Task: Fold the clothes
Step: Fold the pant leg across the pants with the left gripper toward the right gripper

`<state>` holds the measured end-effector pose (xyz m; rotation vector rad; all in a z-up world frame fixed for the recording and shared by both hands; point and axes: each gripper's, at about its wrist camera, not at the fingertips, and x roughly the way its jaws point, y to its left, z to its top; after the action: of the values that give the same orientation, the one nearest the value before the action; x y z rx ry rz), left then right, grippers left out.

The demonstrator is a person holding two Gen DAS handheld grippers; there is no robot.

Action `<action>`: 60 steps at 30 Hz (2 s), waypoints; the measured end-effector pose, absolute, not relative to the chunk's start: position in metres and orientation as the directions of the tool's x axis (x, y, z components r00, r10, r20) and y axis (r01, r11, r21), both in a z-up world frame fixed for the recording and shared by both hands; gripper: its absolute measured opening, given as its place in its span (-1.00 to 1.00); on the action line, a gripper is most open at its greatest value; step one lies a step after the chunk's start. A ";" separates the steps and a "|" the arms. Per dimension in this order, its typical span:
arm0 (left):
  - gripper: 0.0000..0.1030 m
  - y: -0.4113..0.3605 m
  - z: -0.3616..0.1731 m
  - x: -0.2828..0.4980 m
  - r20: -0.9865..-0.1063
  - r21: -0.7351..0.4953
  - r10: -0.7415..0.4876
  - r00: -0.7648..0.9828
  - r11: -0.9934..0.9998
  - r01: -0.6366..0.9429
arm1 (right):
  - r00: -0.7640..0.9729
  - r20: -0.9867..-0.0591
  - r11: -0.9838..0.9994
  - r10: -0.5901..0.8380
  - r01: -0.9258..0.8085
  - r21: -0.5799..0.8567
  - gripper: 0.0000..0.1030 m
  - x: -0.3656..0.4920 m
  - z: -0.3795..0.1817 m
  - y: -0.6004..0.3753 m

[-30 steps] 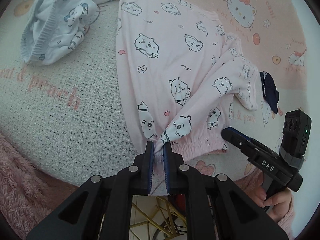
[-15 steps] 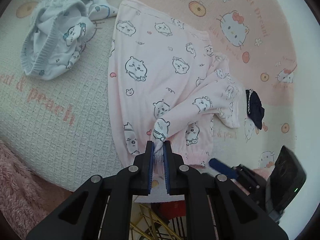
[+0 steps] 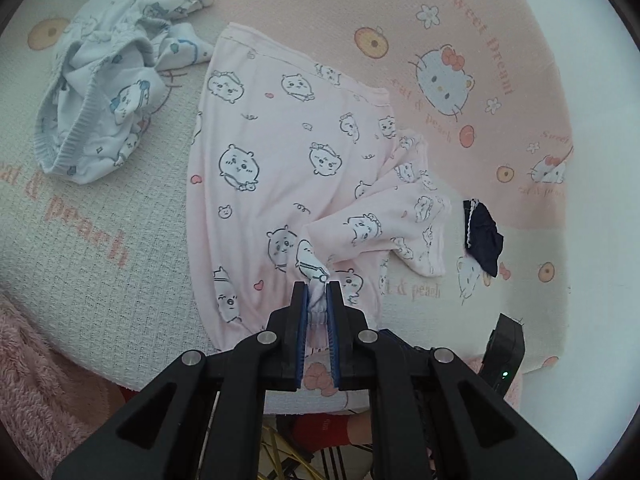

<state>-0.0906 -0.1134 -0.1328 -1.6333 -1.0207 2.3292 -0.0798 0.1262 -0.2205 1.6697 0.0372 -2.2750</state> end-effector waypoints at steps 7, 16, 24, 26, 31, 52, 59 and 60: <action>-0.81 -0.120 -0.148 -0.080 -0.818 -0.551 0.439 -0.371 -0.782 0.291 | -0.240 -0.944 -0.956 -0.228 0.241 0.169 -0.12 -0.076 -0.218 0.144; -0.81 -0.121 -0.185 -0.067 -0.870 -0.491 0.427 -0.246 -0.801 0.343 | -0.280 -0.833 -0.871 -0.478 0.276 0.407 -0.11 -0.081 -0.193 0.147; -0.49 -0.129 -0.203 -0.062 -0.866 -0.499 0.457 -0.204 -0.758 0.421 | -0.196 -0.877 -0.894 -0.438 0.194 0.403 -0.06 -0.099 -0.229 0.151; -0.45 -0.127 -0.203 -0.062 -0.869 -0.494 0.452 -0.201 -0.767 0.410 | -0.167 -0.832 -0.848 -0.530 0.133 0.514 0.11 -0.103 -0.234 0.164; -0.46 -0.116 -0.197 -0.064 -0.897 -0.441 0.393 -0.203 -0.819 0.367 | -0.137 -0.805 -0.816 -0.577 0.123 0.564 -0.61 -0.105 -0.241 0.159; -0.62 -0.102 -0.175 -0.053 -0.918 -0.382 0.325 -0.227 -0.879 0.285 | -0.152 -0.820 -0.834 -0.551 0.070 0.547 -0.67 -0.075 -0.235 0.168; -0.40 -0.099 -0.185 -0.076 -0.956 -0.271 0.225 -0.190 -0.924 0.269 | -0.257 -0.837 -0.875 -0.483 0.187 0.447 -0.27 -0.076 -0.215 0.151; -0.39 -0.099 -0.189 -0.077 -0.956 -0.273 0.229 -0.185 -0.923 0.271 | -0.261 -0.842 -0.880 -0.472 0.204 0.430 -0.21 -0.076 -0.215 0.147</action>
<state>-0.0770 -0.0995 -0.1891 -2.0230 -0.6211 2.3606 -0.0762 0.1468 -0.2150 1.5769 -0.3266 -2.1773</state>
